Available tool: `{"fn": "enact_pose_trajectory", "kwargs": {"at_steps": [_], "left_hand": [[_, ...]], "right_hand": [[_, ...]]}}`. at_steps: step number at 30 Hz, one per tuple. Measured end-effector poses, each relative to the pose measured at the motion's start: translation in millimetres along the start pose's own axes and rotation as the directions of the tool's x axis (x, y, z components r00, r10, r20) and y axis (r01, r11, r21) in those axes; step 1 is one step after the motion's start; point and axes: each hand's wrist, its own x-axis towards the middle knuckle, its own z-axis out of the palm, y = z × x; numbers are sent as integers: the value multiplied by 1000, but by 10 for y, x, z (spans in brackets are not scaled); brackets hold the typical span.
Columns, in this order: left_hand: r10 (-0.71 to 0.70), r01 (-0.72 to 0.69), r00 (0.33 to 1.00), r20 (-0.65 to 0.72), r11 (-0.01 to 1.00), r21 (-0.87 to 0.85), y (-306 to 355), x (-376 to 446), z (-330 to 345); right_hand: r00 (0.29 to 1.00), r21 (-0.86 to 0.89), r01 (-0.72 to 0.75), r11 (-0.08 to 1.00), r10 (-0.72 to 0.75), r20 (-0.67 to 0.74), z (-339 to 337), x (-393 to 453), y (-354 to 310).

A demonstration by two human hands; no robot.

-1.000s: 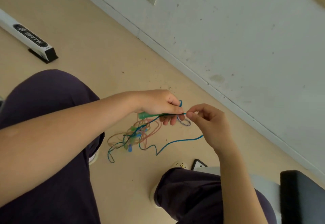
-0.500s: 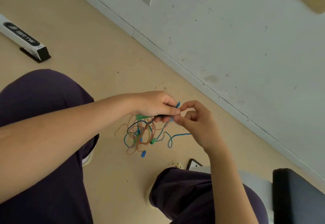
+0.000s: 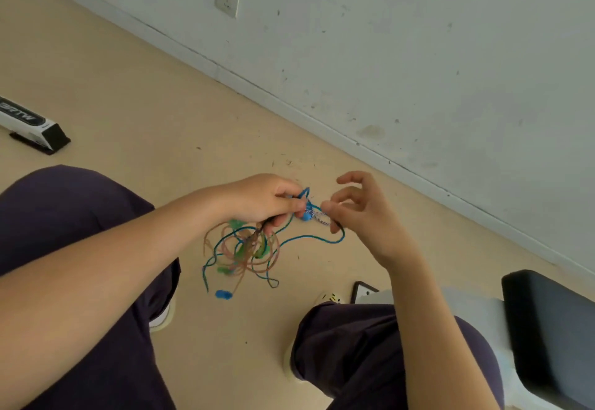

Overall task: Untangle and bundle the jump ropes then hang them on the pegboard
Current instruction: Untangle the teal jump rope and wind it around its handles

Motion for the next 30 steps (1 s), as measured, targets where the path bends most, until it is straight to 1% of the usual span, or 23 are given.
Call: {"fn": "enact_pose_trajectory", "kwargs": {"at_steps": [1,2,3,4,5,8,9,11,12,13,14,15,16,17,18,19,20,22,23,24,26,28,30], "left_hand": [[11,-11,1000,1,1000,-21,8,5,27],[20,-20,1000,-3,999,-43,18,8,49],[28,-28,1000,-3,998,-62,30,9,60],[35,-35,999,2,997,-73,38,10,64],[42,-41,999,11,996,-82,43,14,64],[51,-49,999,14,996,-76,50,37,59],[47,-46,999,10,997,-58,45,53,51],[9,-9,1000,26,1000,-6,28,72,43],[-18,16,999,41,999,49,10,78,39],[-48,40,997,57,990,136,-16,83,23],[-83,63,994,73,969,239,-40,88,6],[-114,80,990,86,941,330,-59,92,-4],[-130,88,988,84,919,385,-73,93,-7],[-134,99,989,67,920,381,-82,95,-10],[-127,107,991,39,938,330,-81,95,-15],[-108,102,994,8,959,263,-71,93,-17],[-84,86,996,-17,980,180,-53,87,-16],[-42,43,999,-28,998,41,-13,63,-8],[-19,19,999,-26,1000,1,9,50,7],[4,-5,1000,-26,1000,-25,31,42,30],[40,-42,999,-37,998,-49,70,35,68],[72,-75,996,-49,995,-58,97,30,71],[85,-89,995,-59,994,-68,109,24,48]], "right_hand": [[997,-25,-14,1000,16,76,40,-12,-1],[991,-89,-12,996,24,130,84,-19,-4],[987,-173,3,985,25,160,120,-26,-7],[987,-240,22,971,17,159,144,-23,-13],[992,-275,42,961,-6,129,149,-12,-25],[995,-305,77,949,-93,-41,100,34,-16],[989,-365,76,928,-116,-88,90,44,2],[981,-546,52,836,-146,-131,80,52,36],[974,-601,41,798,-165,-153,73,53,37],[960,-614,33,789,-195,-199,48,56,32],[933,-580,29,814,-231,-277,4,63,22],[889,-508,34,861,-259,-378,-62,70,9],[837,-432,49,901,-273,-475,-140,72,-1],[799,-374,62,926,-271,-538,-214,66,-1],[794,-329,65,942,-248,-555,-267,53,7],[823,-274,67,959,-209,-528,-292,34,18],[872,-201,65,977,-154,-465,-283,21,22],[959,-59,32,998,-48,-279,-192,-1,26],[983,-15,10,1000,-13,-183,-133,-11,27],[995,3,-9,1000,10,-96,-71,-19,26],[999,-56,-37,998,38,29,32,-32,22],[997,-128,-31,991,39,62,98,-45,17],[999,-96,-15,995,18,33,91,-51,10]]}}
